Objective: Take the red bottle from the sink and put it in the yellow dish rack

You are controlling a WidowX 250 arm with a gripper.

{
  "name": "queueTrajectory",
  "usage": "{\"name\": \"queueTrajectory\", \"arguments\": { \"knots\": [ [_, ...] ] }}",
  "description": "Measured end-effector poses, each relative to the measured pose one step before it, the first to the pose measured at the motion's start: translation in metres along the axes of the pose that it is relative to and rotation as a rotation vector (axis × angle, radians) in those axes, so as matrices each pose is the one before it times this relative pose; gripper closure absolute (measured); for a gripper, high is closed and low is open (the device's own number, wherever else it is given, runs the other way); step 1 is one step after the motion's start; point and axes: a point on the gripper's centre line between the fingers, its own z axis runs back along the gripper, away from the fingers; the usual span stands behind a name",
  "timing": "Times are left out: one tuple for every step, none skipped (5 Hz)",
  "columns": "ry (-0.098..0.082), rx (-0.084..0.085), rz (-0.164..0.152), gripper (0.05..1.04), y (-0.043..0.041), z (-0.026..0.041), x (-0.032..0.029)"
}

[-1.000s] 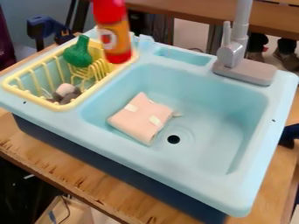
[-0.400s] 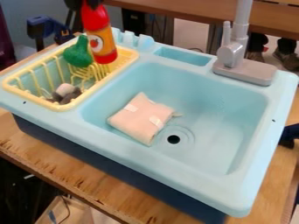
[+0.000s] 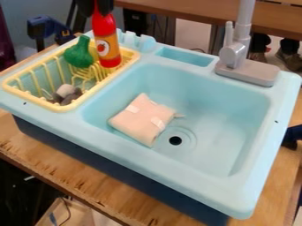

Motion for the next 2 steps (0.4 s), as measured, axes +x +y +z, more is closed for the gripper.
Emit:
{"name": "queueTrajectory", "arguments": {
  "knots": [
    [0.0313, 0.0275, 0.0096, 0.742, 0.00306, -0.00632, 0.01416],
    [0.0406, 0.0269, 0.0000, 0.742, 0.00187, -0.00979, 0.01078]
  ]
}}
